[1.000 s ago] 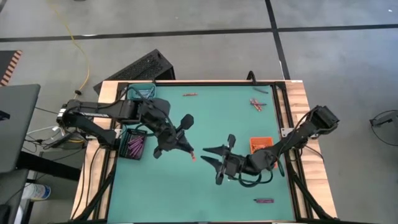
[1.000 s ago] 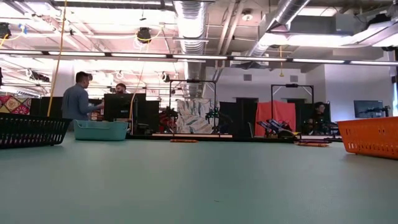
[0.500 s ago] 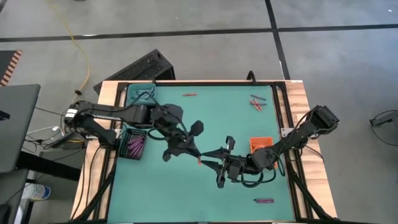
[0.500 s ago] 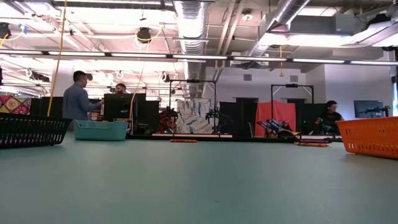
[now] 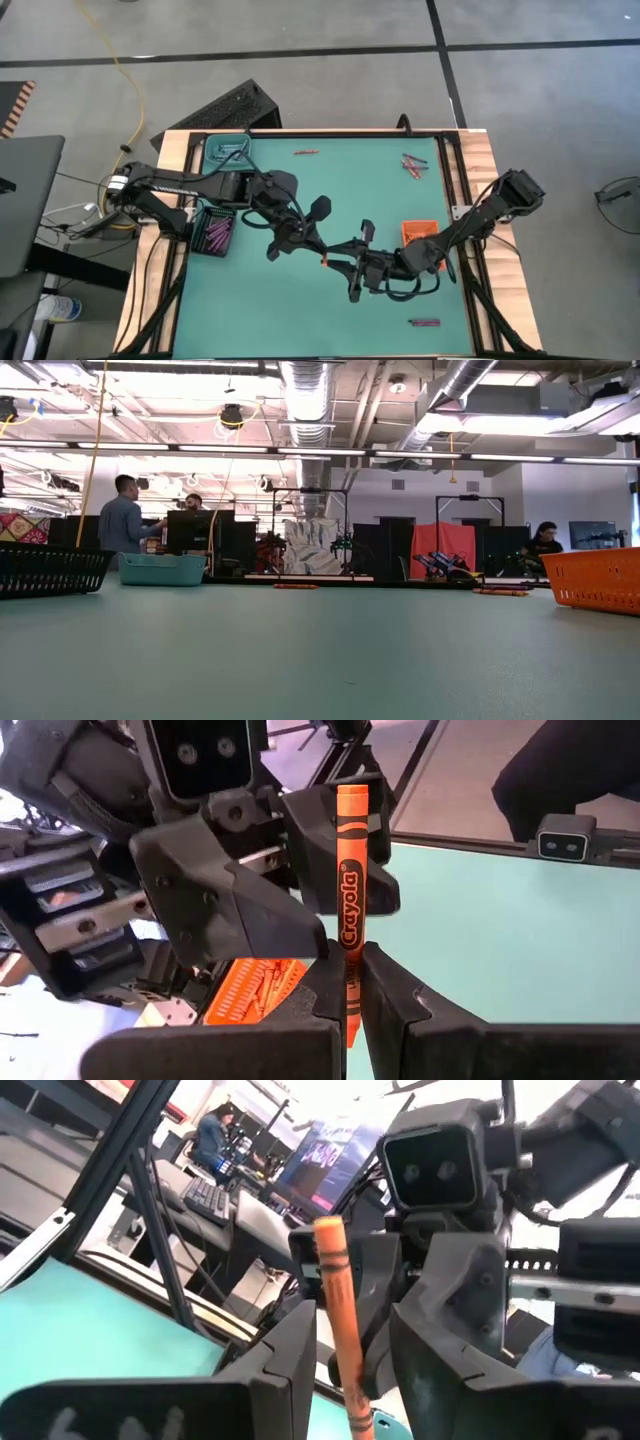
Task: Sort crayons
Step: Put the orange crayon into the orange bin
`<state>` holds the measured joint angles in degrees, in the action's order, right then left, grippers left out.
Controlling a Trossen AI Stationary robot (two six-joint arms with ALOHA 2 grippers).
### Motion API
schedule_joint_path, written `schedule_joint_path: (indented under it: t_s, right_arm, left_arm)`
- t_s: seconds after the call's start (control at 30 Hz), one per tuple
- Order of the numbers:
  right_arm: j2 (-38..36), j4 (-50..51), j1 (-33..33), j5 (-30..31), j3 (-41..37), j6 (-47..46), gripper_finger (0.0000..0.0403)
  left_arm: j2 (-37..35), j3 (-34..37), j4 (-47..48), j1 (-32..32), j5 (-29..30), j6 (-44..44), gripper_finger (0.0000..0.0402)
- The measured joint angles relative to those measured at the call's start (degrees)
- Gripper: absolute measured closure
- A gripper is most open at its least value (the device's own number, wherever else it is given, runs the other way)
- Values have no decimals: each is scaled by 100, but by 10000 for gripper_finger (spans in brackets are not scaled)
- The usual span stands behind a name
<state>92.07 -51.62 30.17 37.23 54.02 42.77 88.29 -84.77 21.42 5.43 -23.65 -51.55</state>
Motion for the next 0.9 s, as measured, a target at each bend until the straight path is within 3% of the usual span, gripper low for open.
schedule_joint_path:
  t_s: [0.27, 0.63, 0.9]
  right_arm:
    - [11, -30, -33, 1, 0, -75, 277]
    - [11, 38, -35, -137, 2, -14, 388]
    - [11, 148, -34, 71, 2, -201, 399]
  left_arm:
    - [0, 0, -9, 0, 49, -35, 401]
    - [-2, 0, 43, 2, 262, -38, 400]
    - [-2, 0, 153, 4, 594, 64, 390]
